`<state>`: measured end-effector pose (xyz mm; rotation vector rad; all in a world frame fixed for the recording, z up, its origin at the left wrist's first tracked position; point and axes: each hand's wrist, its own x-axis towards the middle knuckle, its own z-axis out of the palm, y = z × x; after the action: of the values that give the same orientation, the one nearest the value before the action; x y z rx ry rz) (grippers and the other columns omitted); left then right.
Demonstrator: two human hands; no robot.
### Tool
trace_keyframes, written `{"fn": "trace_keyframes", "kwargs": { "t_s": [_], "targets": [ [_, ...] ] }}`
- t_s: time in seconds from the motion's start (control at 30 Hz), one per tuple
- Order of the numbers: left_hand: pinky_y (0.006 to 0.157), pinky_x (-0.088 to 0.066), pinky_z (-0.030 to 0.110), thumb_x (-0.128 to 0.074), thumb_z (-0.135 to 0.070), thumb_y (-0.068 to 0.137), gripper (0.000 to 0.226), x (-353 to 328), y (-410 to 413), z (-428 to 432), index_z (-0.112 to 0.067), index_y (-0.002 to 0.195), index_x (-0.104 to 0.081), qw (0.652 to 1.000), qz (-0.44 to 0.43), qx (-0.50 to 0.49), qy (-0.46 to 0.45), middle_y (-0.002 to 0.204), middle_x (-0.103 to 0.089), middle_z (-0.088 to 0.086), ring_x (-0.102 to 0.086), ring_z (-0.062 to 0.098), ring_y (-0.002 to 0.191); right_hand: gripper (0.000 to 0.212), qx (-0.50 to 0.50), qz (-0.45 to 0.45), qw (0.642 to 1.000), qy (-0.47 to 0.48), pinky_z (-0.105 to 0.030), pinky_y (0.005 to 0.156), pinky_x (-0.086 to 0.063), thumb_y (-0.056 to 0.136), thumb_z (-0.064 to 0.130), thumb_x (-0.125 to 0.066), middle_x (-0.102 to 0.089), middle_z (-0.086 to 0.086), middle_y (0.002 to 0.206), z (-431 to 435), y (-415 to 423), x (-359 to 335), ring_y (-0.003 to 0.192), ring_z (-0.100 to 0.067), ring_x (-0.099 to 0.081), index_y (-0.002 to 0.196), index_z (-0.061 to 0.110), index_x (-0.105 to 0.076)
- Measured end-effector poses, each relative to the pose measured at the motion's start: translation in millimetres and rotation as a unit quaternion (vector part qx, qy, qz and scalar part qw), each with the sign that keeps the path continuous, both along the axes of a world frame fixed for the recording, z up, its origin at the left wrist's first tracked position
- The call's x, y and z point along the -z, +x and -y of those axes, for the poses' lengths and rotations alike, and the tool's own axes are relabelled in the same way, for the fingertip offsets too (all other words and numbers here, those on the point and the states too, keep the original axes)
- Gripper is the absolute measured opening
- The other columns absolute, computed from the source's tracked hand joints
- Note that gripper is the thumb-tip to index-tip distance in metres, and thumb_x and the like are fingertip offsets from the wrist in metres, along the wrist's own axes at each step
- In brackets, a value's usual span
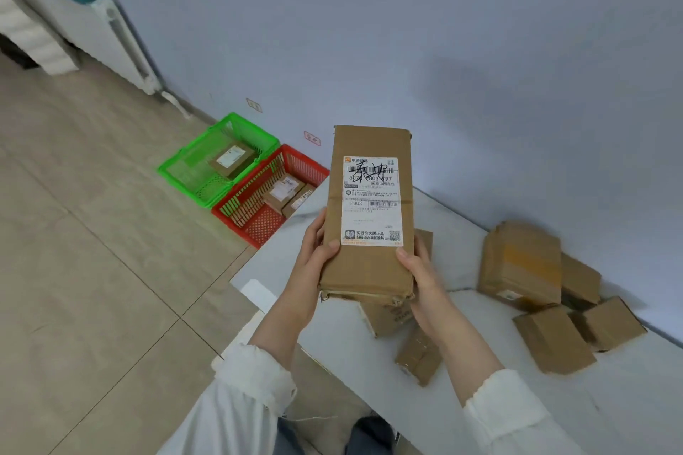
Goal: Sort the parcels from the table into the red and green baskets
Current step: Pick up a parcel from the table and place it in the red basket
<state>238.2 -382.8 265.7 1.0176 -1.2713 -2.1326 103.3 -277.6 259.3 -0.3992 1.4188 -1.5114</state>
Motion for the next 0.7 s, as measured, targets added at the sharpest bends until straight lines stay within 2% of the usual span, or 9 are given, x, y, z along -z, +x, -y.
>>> {"fn": "trace_keyframes", "kwargs": {
  "t_s": [0.1, 0.2, 0.27, 0.37, 0.47, 0.57, 0.7],
  "targets": [
    [0.067, -0.05, 0.018, -0.058, -0.036, 0.072, 0.066, -0.3, 56.5, 38.1, -0.042, 0.134, -0.038, 0.999, -0.007, -0.037, -0.003, 0.125, -0.056, -0.016, -0.062, 0.002, 0.098, 0.07, -0.039, -0.003, 0.999, 0.004, -0.023, 0.084, -0.051, 0.072, 0.034, -0.06, -0.054, 0.003, 0.135, 48.1, 47.8, 1.4, 0.118, -0.012, -0.055, 0.138, 0.032, -0.036],
    [0.077, -0.048, 0.023, -0.063, -0.043, 0.064, 0.074, 3.3, 118.2, 81.7, -0.043, 0.135, -0.039, 0.998, -0.007, -0.06, -0.003, 0.13, -0.054, -0.015, -0.058, 0.006, 0.108, 0.091, -0.076, -0.012, 0.997, 0.012, -0.034, 0.099, -0.045, 0.062, 0.047, -0.066, -0.047, 0.004, 0.141, 99.4, 103.6, 4.9, 0.126, -0.015, -0.048, 0.143, 0.031, -0.029],
    [0.079, -0.047, 0.025, -0.061, -0.037, 0.068, 0.069, 7.8, 155.4, 109.8, -0.043, 0.132, -0.039, 0.997, -0.004, -0.081, 0.006, 0.132, -0.053, -0.011, -0.058, 0.008, 0.107, 0.097, -0.091, -0.005, 0.996, 0.021, -0.037, 0.101, -0.044, 0.058, 0.049, -0.067, -0.047, 0.002, 0.142, 131.3, 139.1, 8.4, 0.125, -0.016, -0.049, 0.144, 0.028, -0.027],
    [0.067, -0.048, 0.017, -0.055, -0.035, 0.071, 0.068, 16.0, 200.4, 151.5, -0.039, 0.136, -0.037, 0.996, 0.006, -0.09, 0.009, 0.132, -0.054, -0.009, -0.058, 0.005, 0.101, 0.095, -0.109, 0.004, 0.994, 0.031, -0.032, 0.092, -0.047, 0.056, 0.048, -0.067, -0.052, 0.001, 0.138, 176.3, 182.6, 16.0, 0.121, -0.016, -0.053, 0.142, 0.027, -0.033],
    [0.059, -0.049, 0.015, -0.061, -0.039, 0.067, 0.075, 29.6, 232.7, 191.9, -0.04, 0.137, -0.036, 0.995, 0.009, -0.099, 0.02, 0.13, -0.055, -0.011, -0.059, 0.004, 0.101, 0.09, -0.124, 0.011, 0.991, 0.041, -0.034, 0.094, -0.047, 0.061, 0.045, -0.068, -0.052, 0.001, 0.138, 220.5, 211.7, 26.6, 0.122, -0.016, -0.053, 0.142, 0.027, -0.034],
    [0.067, -0.049, 0.013, -0.061, -0.04, 0.066, 0.074, 40.8, 246.2, 227.0, -0.04, 0.136, -0.038, 0.994, 0.008, -0.103, 0.025, 0.129, -0.055, -0.014, -0.058, 0.002, 0.106, 0.092, -0.128, 0.022, 0.991, 0.041, -0.035, 0.099, -0.046, 0.061, 0.045, -0.068, -0.052, 0.002, 0.138, 257.0, 222.9, 36.3, 0.123, -0.016, -0.052, 0.143, 0.027, -0.033],
    [0.08, -0.045, 0.02, -0.056, -0.033, 0.074, 0.063, 56.4, 245.9, 295.0, -0.04, 0.134, -0.038, 0.996, 0.011, -0.086, 0.025, 0.134, -0.052, -0.011, -0.054, 0.007, 0.114, 0.088, -0.097, 0.034, 0.994, 0.047, -0.031, 0.095, -0.048, 0.063, 0.041, -0.069, -0.054, 0.0, 0.136, 318.1, 226.3, 54.5, 0.121, -0.016, -0.054, 0.143, 0.025, -0.034]
  ]
}}
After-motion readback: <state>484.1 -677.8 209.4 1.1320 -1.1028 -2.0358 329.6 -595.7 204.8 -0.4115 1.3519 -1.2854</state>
